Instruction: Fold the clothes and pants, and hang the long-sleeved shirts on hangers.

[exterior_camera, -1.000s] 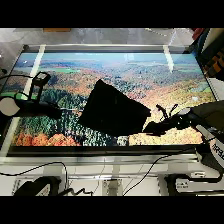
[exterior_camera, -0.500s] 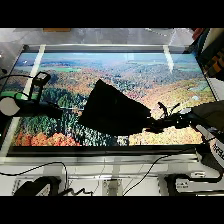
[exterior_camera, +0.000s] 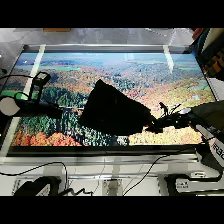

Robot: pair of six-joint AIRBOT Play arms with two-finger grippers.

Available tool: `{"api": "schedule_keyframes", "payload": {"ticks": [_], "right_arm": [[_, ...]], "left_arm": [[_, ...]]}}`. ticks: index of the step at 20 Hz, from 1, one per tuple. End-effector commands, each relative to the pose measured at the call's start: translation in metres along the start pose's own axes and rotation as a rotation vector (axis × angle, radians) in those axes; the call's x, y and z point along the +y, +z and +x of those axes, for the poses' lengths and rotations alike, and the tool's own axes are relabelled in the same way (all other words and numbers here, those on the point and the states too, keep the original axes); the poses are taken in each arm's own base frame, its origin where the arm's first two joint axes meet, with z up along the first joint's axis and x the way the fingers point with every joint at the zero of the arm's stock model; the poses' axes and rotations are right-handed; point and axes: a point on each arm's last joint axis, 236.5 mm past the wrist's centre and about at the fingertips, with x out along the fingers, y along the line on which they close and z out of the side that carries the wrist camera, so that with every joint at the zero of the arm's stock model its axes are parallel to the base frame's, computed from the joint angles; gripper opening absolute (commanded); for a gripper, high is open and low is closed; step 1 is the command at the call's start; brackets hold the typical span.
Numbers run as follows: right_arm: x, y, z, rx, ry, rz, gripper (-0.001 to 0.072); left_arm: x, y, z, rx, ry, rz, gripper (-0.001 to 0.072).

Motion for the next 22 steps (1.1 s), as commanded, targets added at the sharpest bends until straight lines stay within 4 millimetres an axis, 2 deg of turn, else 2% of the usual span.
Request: {"api": "schedule_keyframes", "payload": {"ticks": [1, 5, 7, 9, 12, 13, 14, 15, 16, 20, 22], "right_arm": [[0.013, -0.010, 0.006, 0.041, 0.033, -0.034, 0.0555], [0.018, -0.014, 0.018, 0.054, 0.012, -0.070, 0.0555], [0.014, -0.014, 0.025, 0.056, -0.020, -0.070, 0.0555], [0.004, -0.008, 0.028, 0.029, -0.074, -0.054, 0.0552], [0.004, 0.006, 0.028, -0.030, -0.075, -0.047, 0.0527], [0.008, 0.008, 0.028, -0.042, -0.058, -0.037, 0.0453], [0.012, 0.010, 0.028, -0.049, -0.041, -0.026, 0.0223], [0.015, 0.011, 0.028, -0.056, -0.026, -0.018, 0.0077], [0.018, 0.013, 0.028, -0.061, -0.015, -0.014, 0.0037], [0.021, 0.013, 0.027, -0.065, -0.009, -0.059, 0.0037], [0.025, 0.013, 0.024, -0.071, -0.006, -0.072, 0.0037]], "left_arm": [[-0.001, 0.000, 0.000, -0.001, -0.005, -0.003, 0.0019], [-0.001, 0.000, 0.000, -0.002, -0.006, -0.003, 0.0019], [-0.001, 0.000, 0.000, -0.001, -0.005, -0.003, 0.0019], [-0.001, 0.000, 0.000, -0.002, -0.005, -0.003, 0.0019], [0.000, 0.000, 0.003, 0.004, -0.005, -0.004, 0.0019], [0.000, -0.001, 0.007, 0.013, -0.008, -0.006, 0.0019], [0.001, -0.002, 0.011, 0.023, -0.010, -0.009, 0.0019], [0.002, -0.004, 0.017, 0.036, -0.014, -0.013, 0.0019], [0.003, -0.005, 0.024, 0.049, -0.017, -0.017, 0.0019], [0.015, -0.006, 0.054, 0.077, -0.013, -0.045, 0.0019], [0.026, -0.017, 0.070, 0.128, -0.016, -0.081, 0.0019]]}}
